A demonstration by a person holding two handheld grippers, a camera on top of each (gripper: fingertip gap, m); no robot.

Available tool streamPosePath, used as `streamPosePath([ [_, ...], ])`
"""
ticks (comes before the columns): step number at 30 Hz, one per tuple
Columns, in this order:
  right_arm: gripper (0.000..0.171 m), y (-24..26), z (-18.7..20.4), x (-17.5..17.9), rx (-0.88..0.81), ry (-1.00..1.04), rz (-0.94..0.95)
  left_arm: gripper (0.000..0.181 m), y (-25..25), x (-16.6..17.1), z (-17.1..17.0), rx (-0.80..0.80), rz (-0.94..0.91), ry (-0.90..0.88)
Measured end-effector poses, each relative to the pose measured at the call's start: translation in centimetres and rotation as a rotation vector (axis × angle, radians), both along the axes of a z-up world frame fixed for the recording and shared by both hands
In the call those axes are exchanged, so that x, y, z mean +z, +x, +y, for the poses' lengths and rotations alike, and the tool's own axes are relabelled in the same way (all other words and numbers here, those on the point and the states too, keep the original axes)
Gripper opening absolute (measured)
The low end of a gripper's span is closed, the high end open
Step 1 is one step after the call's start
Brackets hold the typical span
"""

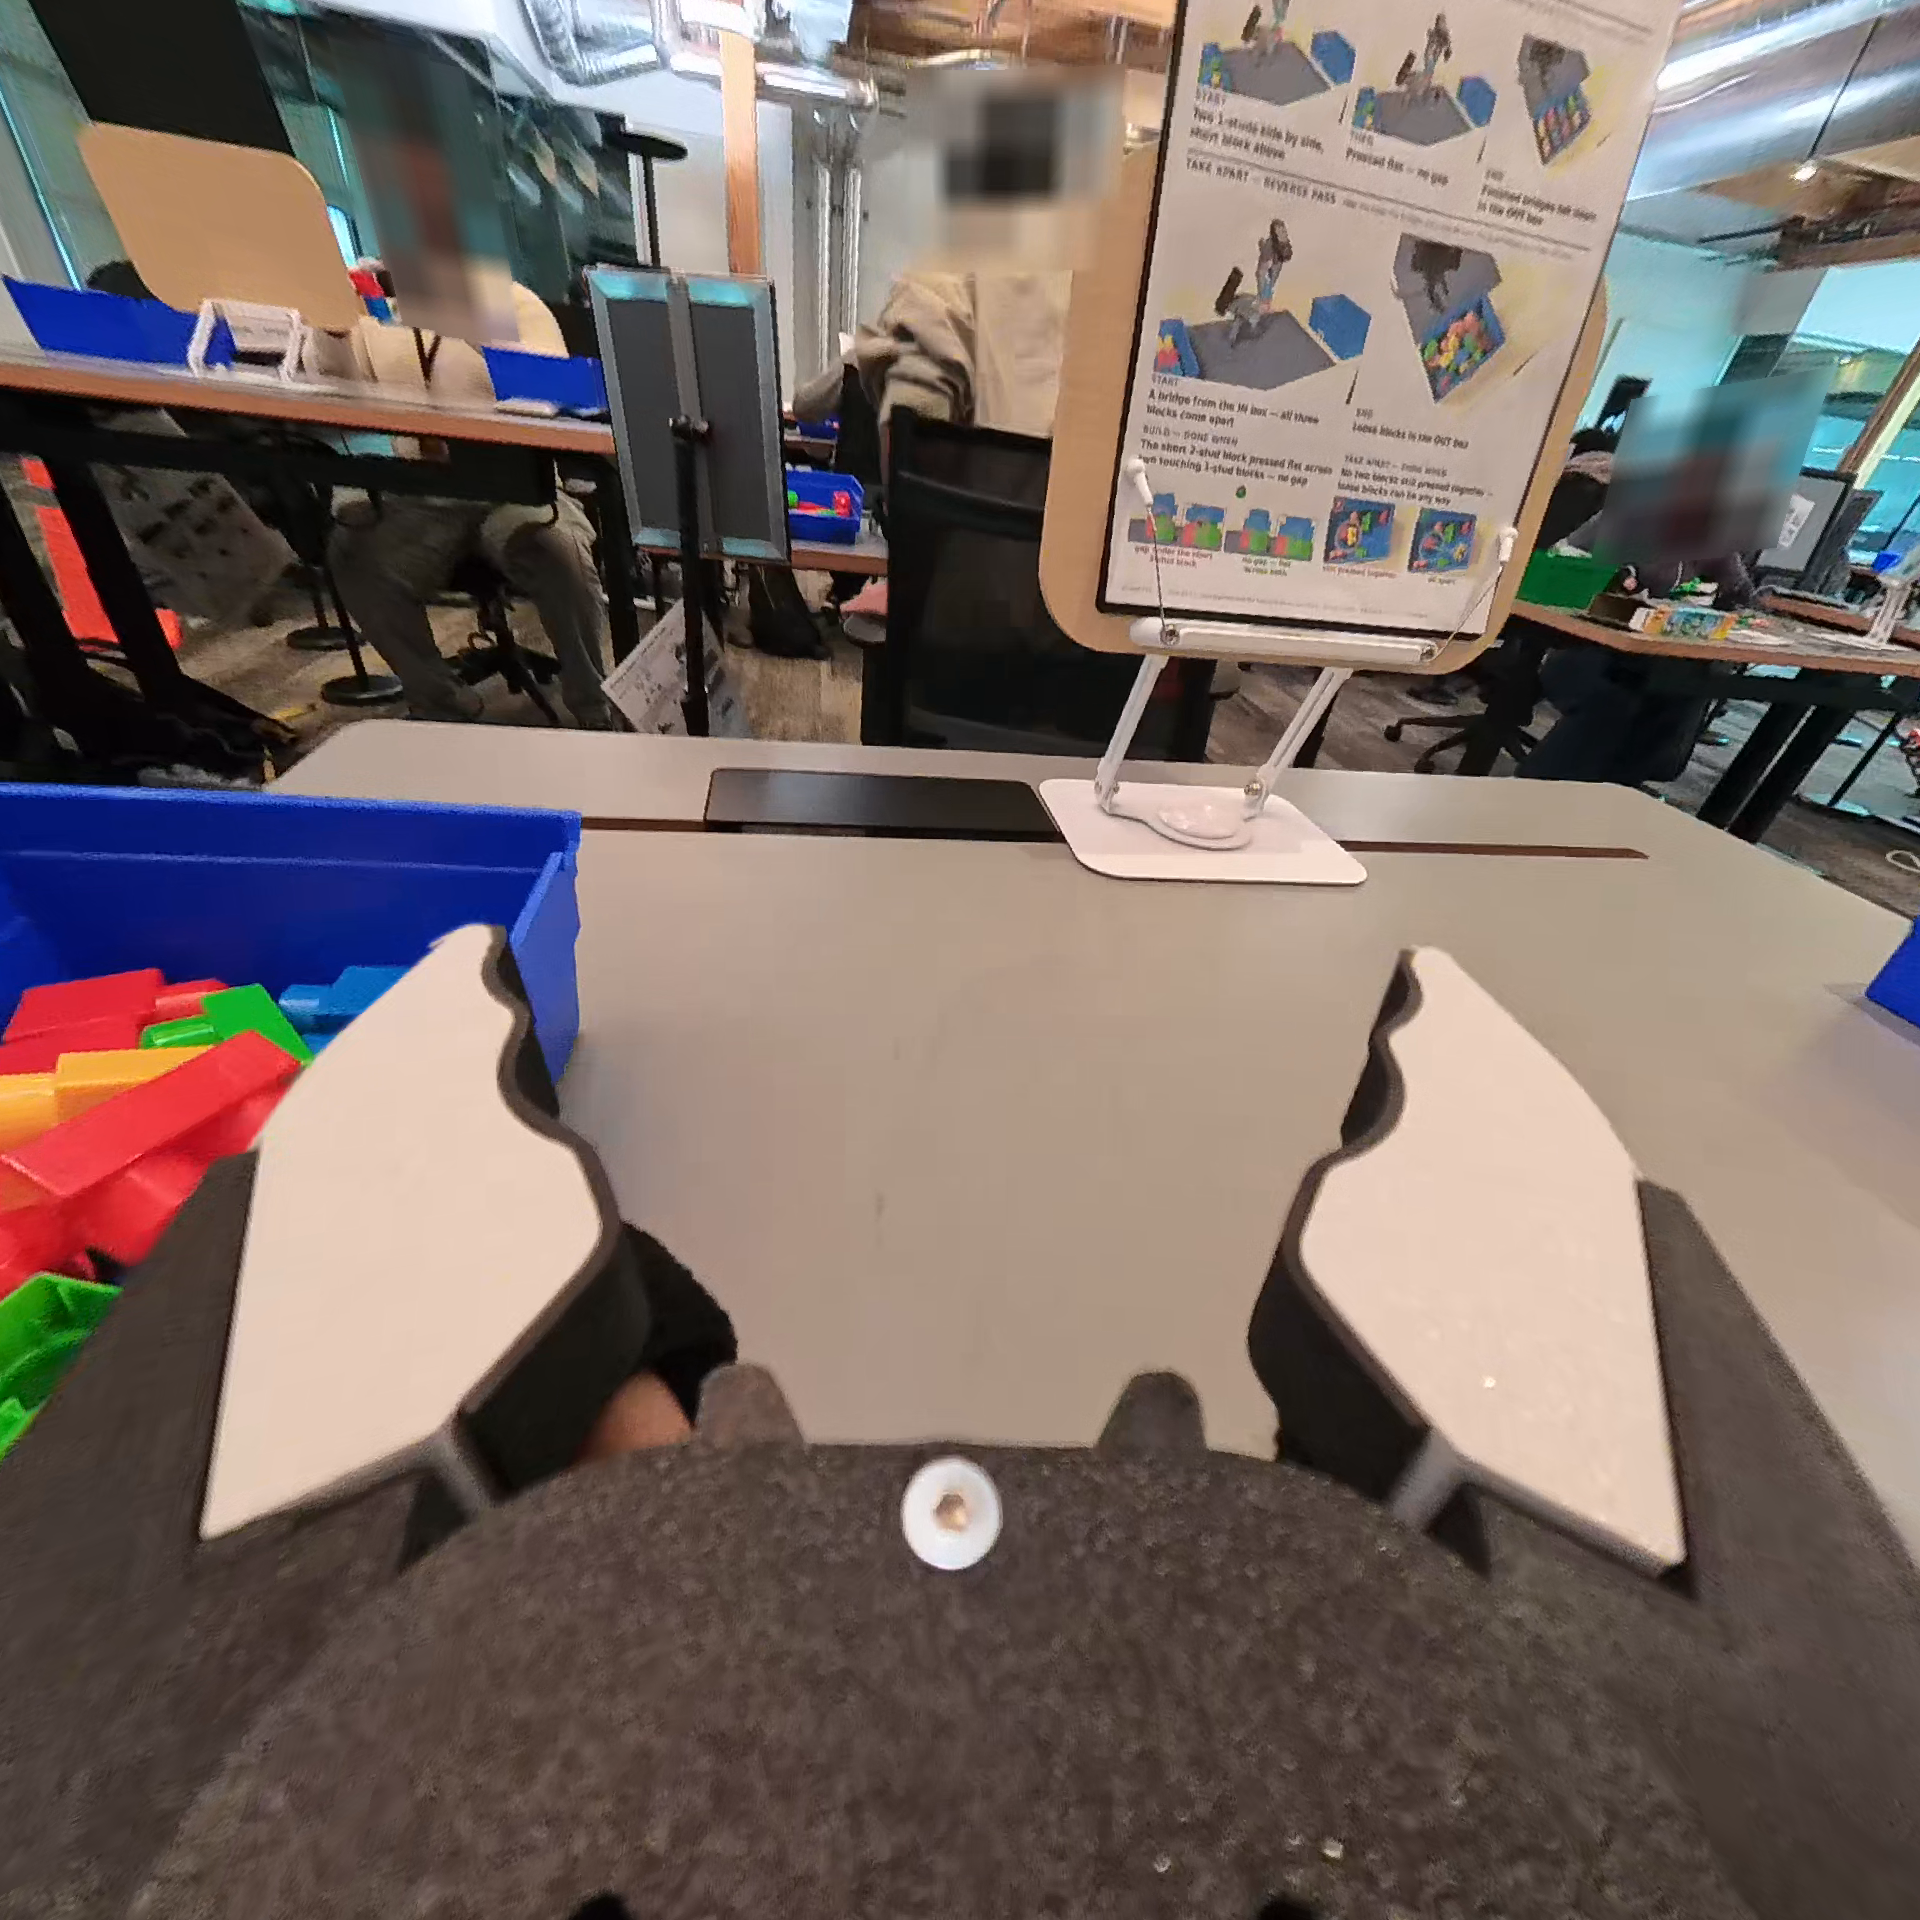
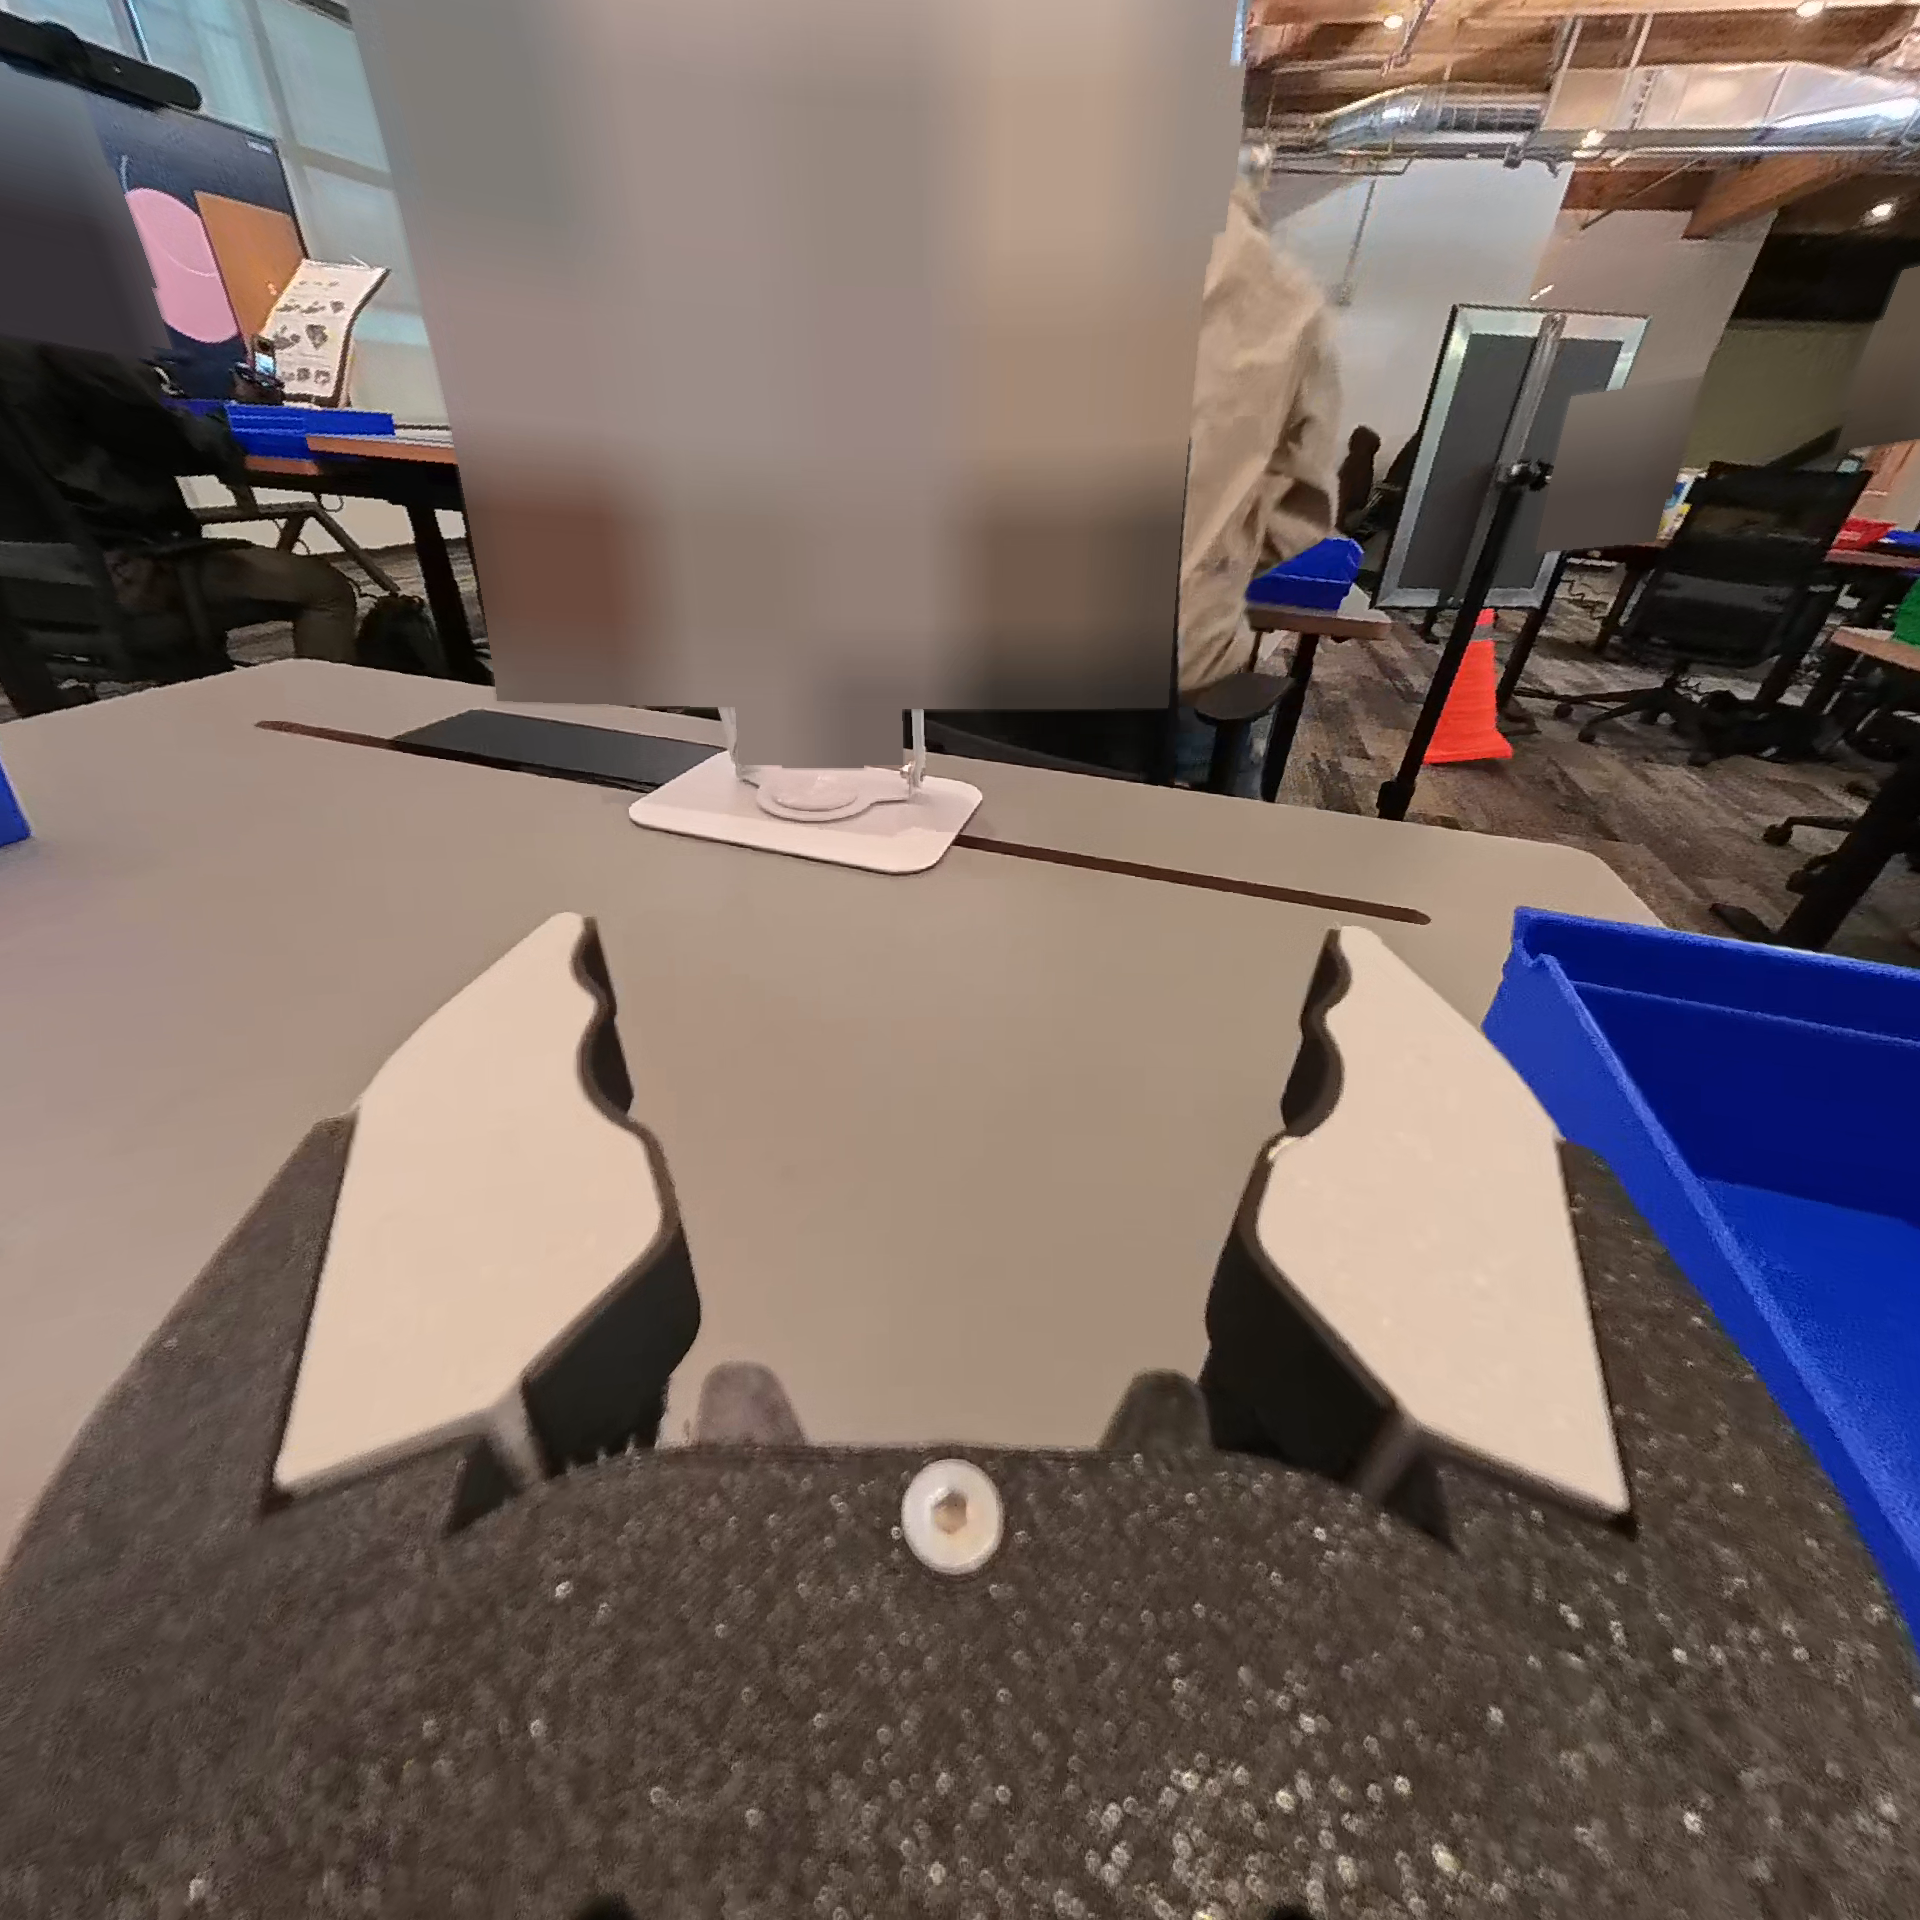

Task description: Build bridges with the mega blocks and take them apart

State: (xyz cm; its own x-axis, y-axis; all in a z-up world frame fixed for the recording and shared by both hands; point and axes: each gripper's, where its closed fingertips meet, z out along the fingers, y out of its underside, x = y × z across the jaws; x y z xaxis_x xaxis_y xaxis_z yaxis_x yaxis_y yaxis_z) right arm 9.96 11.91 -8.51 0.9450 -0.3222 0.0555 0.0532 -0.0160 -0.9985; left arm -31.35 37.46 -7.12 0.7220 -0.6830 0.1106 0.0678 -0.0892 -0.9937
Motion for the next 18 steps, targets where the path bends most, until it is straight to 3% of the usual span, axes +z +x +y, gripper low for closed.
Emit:
streamPosePath([
  [18,0.137,2.5,1.0,1.8,-0.051,-0.063,-0.007,0.147,-2.5,0.3,1.9,0.024,0.061,-0.104],
])
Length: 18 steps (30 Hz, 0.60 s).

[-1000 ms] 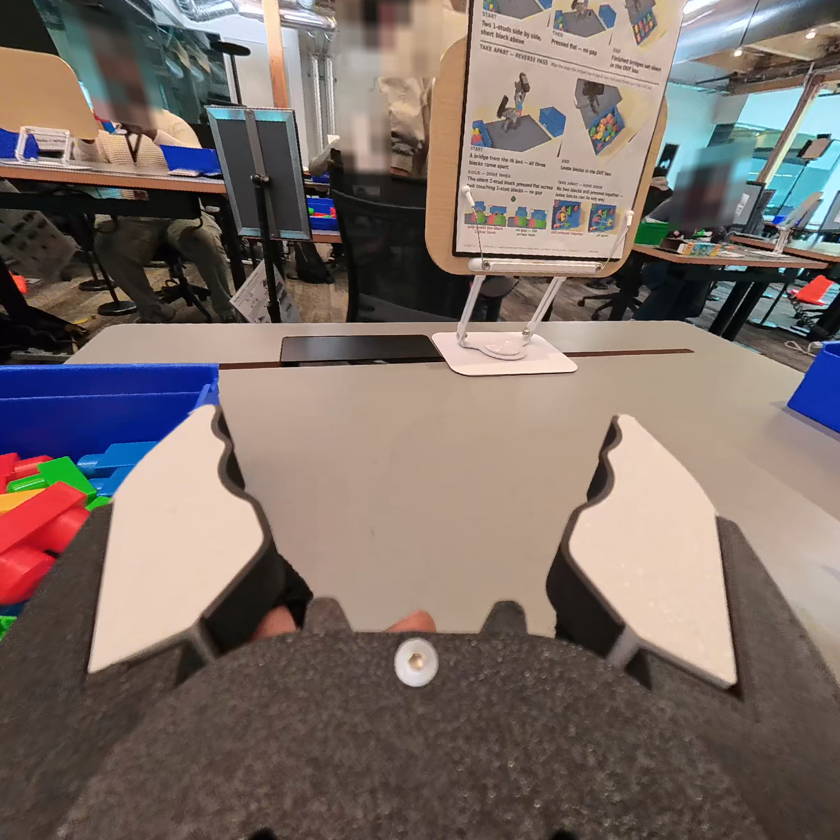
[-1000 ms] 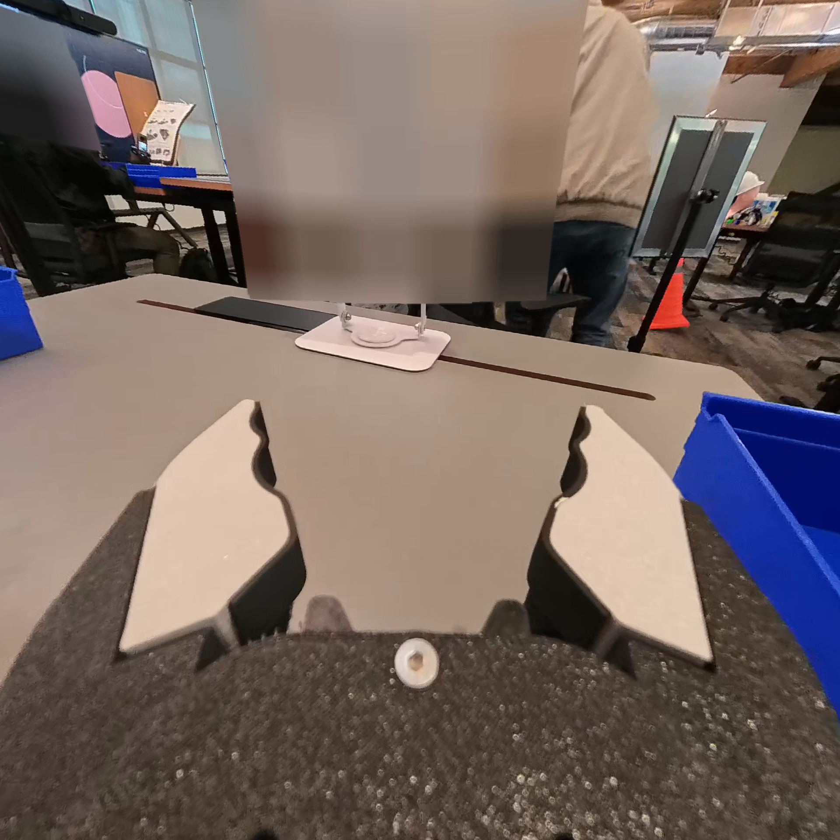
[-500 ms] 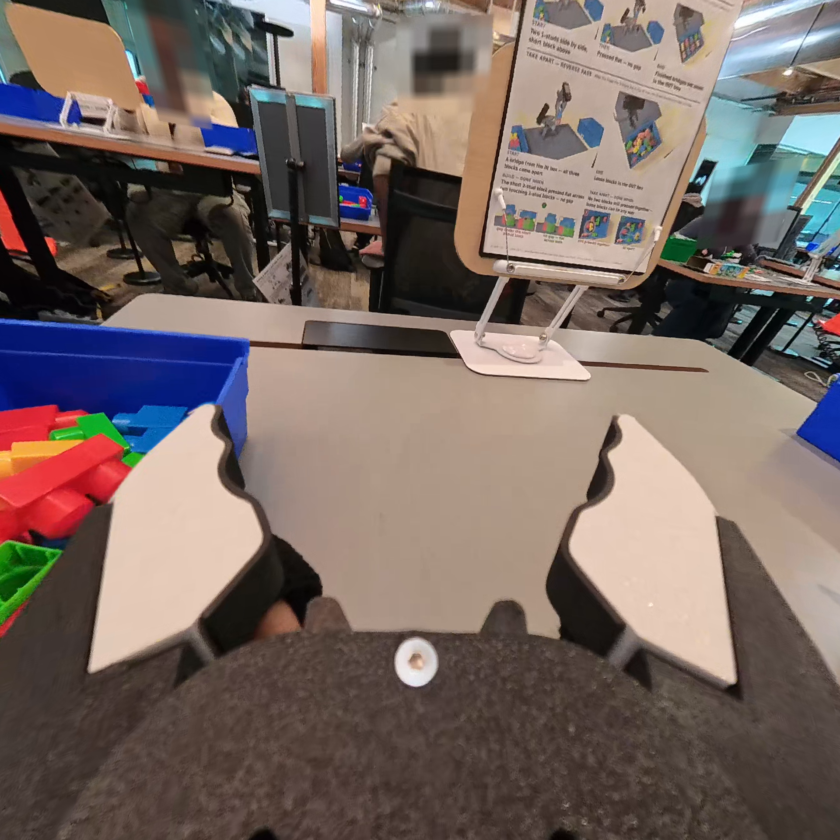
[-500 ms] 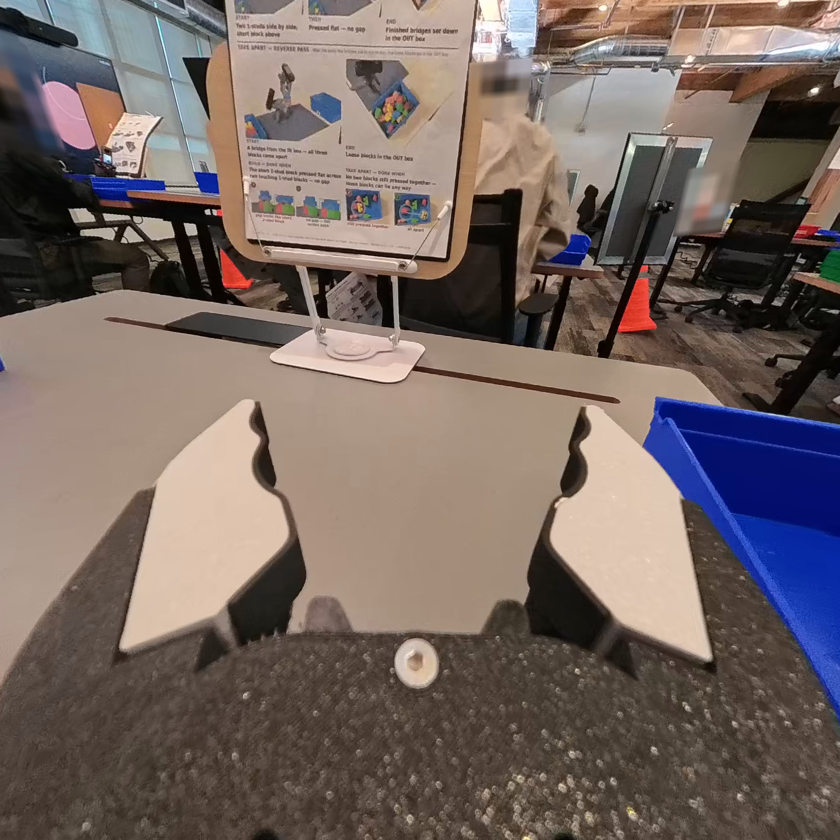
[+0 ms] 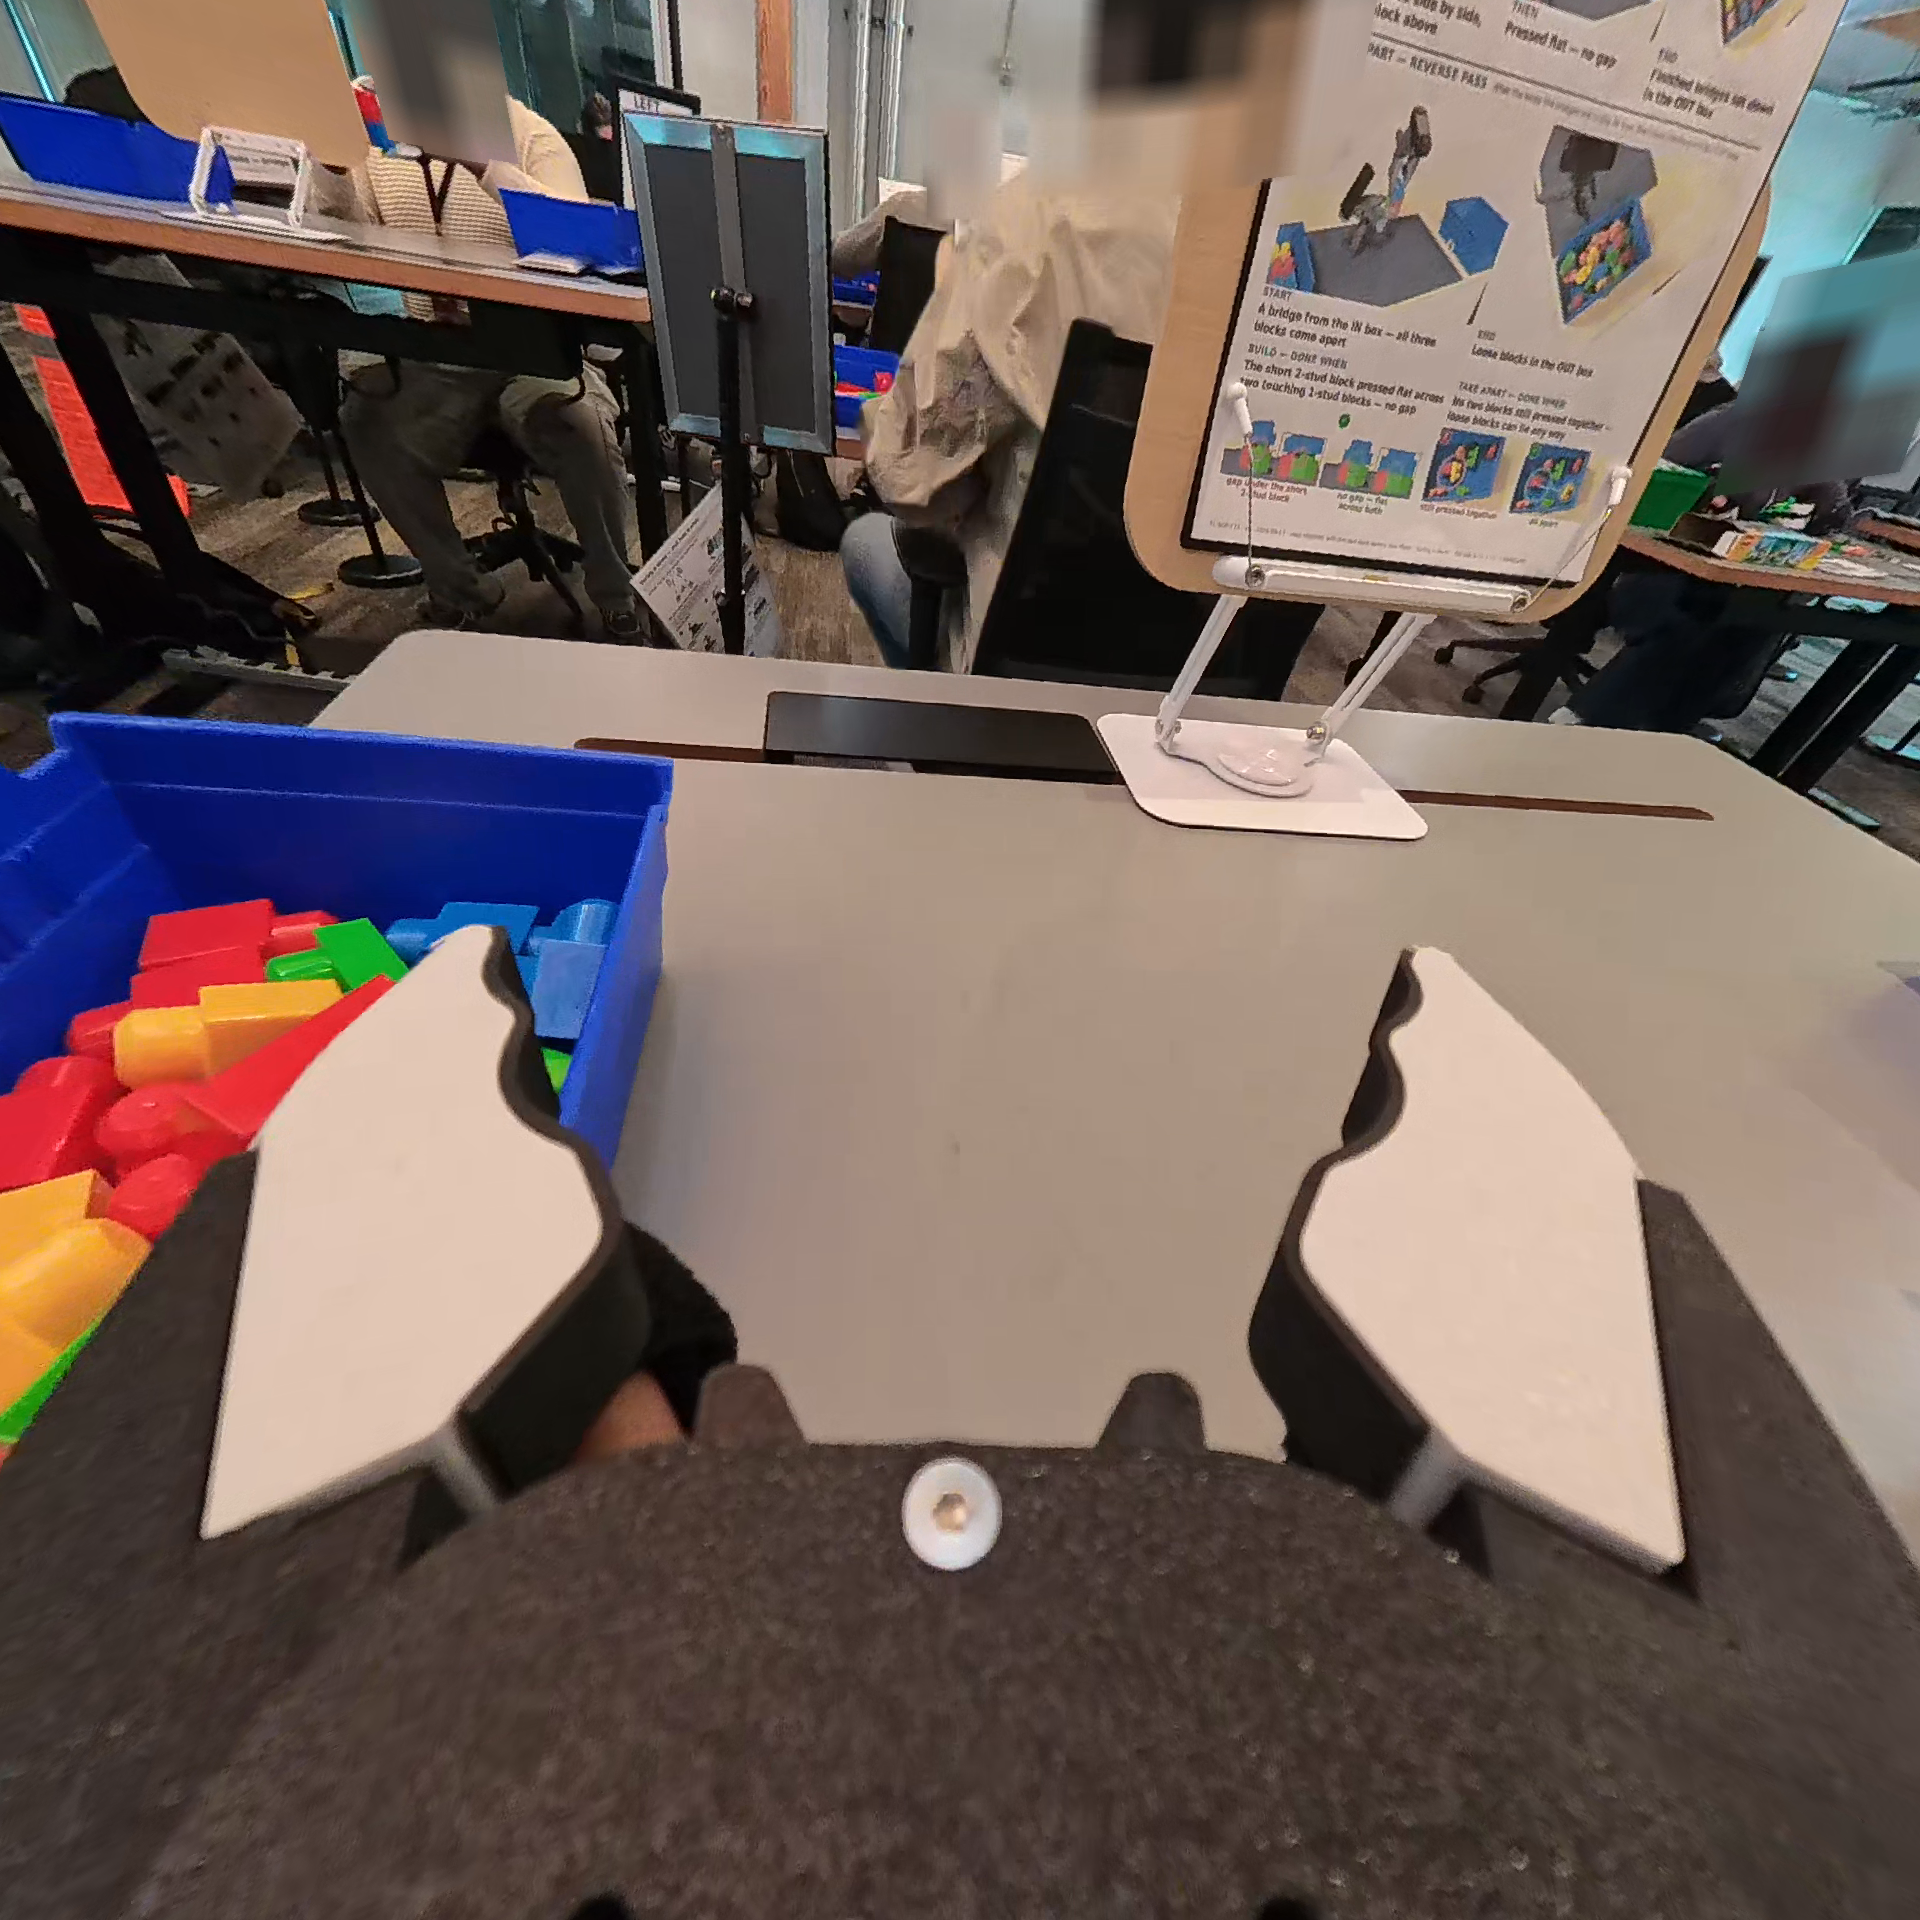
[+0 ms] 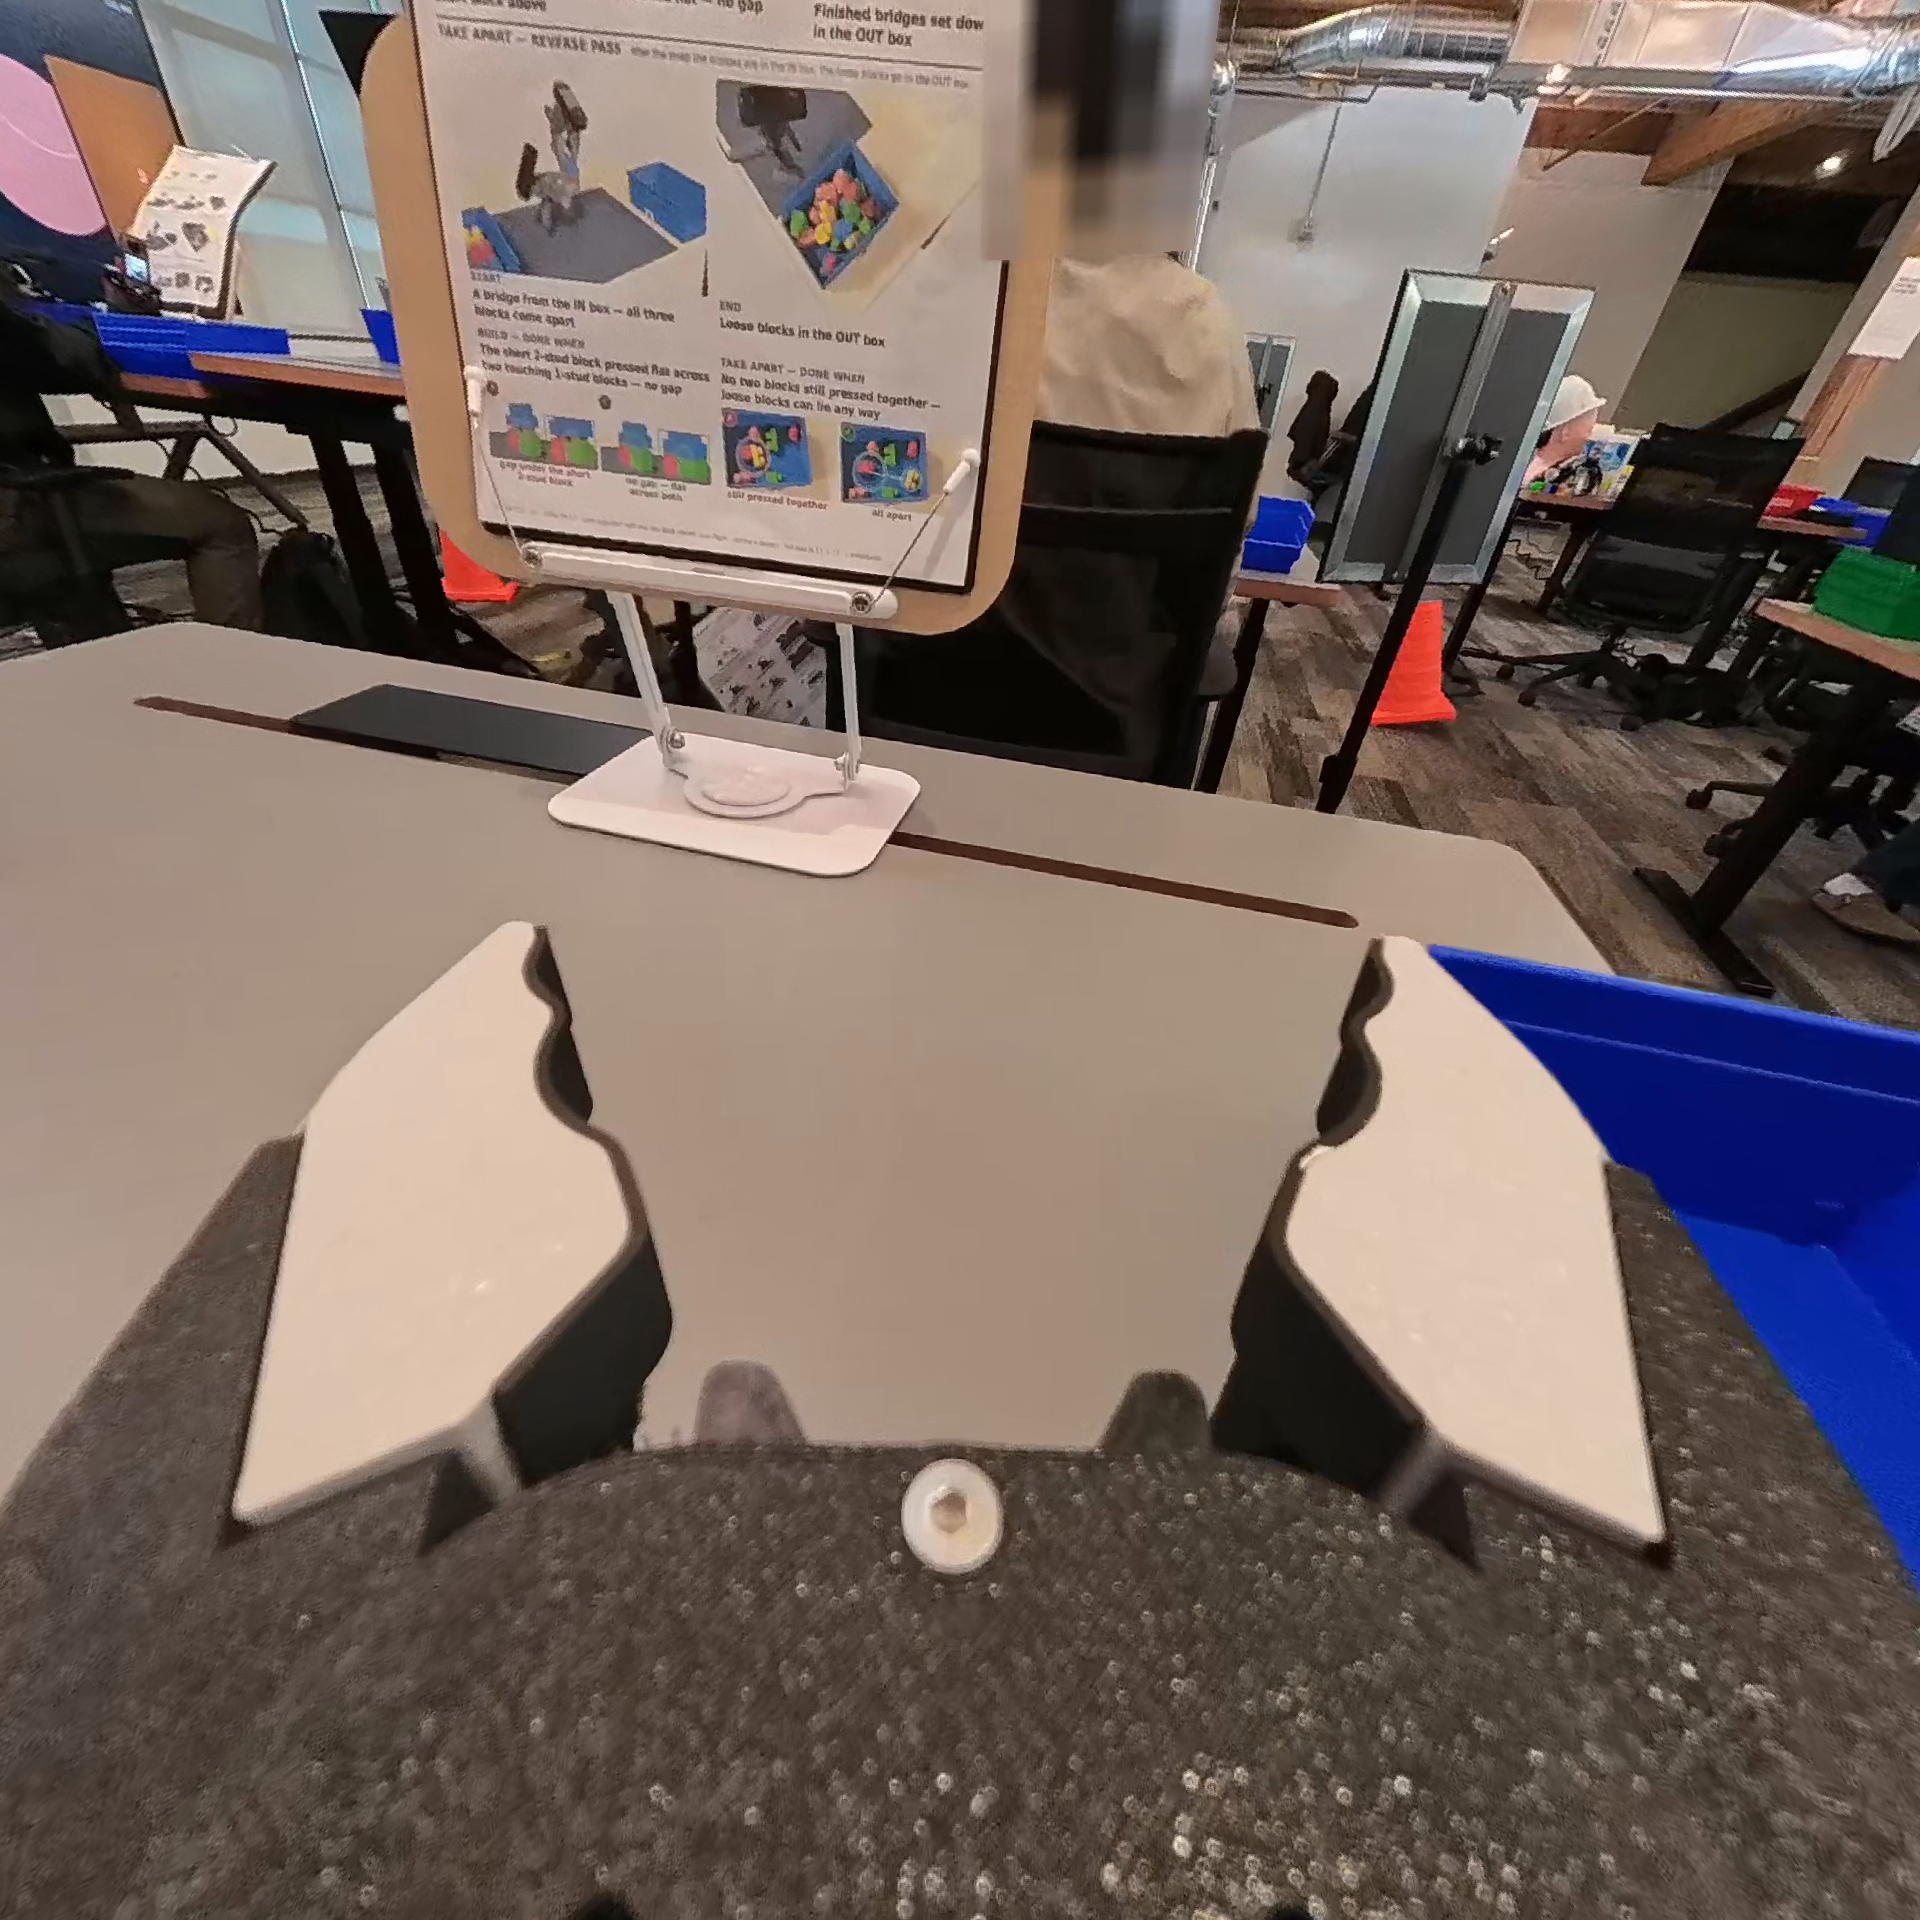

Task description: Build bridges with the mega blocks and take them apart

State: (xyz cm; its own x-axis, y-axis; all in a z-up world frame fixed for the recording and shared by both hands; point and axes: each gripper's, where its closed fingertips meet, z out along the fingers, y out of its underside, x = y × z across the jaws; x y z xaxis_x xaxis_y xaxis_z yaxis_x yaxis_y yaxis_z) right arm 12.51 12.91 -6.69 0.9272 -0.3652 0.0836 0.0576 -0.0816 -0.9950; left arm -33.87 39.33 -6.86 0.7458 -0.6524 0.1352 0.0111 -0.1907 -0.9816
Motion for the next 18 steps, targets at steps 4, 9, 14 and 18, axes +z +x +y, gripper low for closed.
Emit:
streamPosePath([
  [4,0.137,0.8,-0.2,0.9,-0.014,0.004,-0.004,0.147,-0.5,0.8,0.5,0.011,0.026,0.008],
  [9,0.136,2.2,-0.5,1.4,-0.036,0.006,-0.009,0.147,-0.9,1.7,1.7,0.035,0.052,0.023],
  [14,0.135,2.7,0.0,0.9,-0.031,-0.013,-0.004,0.147,-0.7,1.6,2.9,0.038,0.062,0.015],
  [18,0.135,2.9,0.6,0.7,-0.025,-0.013,-0.003,0.147,-1.1,1.6,3.3,0.049,0.056,0.021],
])
